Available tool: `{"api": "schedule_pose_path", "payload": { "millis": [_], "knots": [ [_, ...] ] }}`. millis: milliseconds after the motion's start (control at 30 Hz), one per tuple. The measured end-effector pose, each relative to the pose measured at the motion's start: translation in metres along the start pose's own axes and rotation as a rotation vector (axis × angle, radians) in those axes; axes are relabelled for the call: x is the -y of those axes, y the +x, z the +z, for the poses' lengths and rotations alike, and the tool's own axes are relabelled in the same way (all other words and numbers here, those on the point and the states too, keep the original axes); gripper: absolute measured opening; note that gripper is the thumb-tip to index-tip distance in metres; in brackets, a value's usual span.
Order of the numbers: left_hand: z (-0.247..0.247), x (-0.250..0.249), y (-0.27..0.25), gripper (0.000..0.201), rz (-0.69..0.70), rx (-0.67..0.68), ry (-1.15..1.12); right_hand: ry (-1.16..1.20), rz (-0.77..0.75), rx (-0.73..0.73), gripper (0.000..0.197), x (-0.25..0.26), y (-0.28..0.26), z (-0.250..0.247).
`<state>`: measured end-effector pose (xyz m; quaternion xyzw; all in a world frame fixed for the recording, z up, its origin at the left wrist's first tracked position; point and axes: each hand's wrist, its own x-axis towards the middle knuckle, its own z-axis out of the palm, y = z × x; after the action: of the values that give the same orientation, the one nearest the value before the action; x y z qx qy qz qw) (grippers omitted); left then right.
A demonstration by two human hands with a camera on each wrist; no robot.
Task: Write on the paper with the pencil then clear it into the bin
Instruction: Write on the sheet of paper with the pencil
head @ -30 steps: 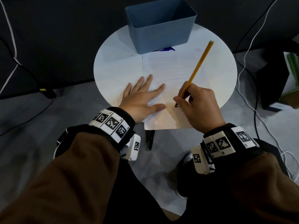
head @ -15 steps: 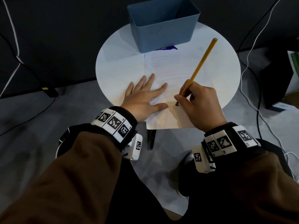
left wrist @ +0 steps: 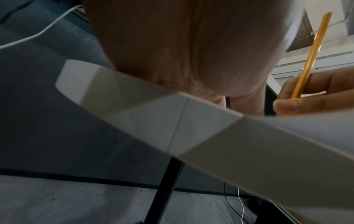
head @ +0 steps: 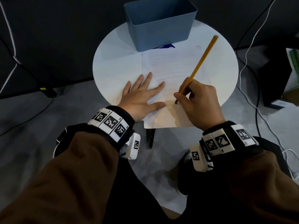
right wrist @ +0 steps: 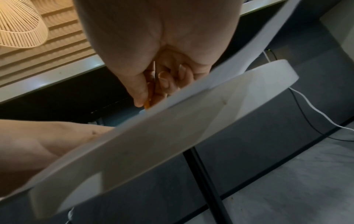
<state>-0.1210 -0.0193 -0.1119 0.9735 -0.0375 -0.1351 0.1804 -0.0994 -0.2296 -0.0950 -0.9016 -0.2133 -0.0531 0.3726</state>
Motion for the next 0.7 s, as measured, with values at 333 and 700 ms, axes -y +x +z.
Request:
{"api": "schedule_pose_path", "payload": {
  "millis": [333, 700],
  "knots": [
    [-0.001, -0.002, -0.001, 0.066, -0.008, 0.012, -0.005, 0.002, 0.011, 0.012, 0.014, 0.001, 0.000, 0.004],
    [-0.001, -0.001, -0.001, 0.066, -0.004, 0.009, -0.011, 0.024, -0.003, 0.028, 0.016, 0.005, -0.001, 0.004]
  ]
}}
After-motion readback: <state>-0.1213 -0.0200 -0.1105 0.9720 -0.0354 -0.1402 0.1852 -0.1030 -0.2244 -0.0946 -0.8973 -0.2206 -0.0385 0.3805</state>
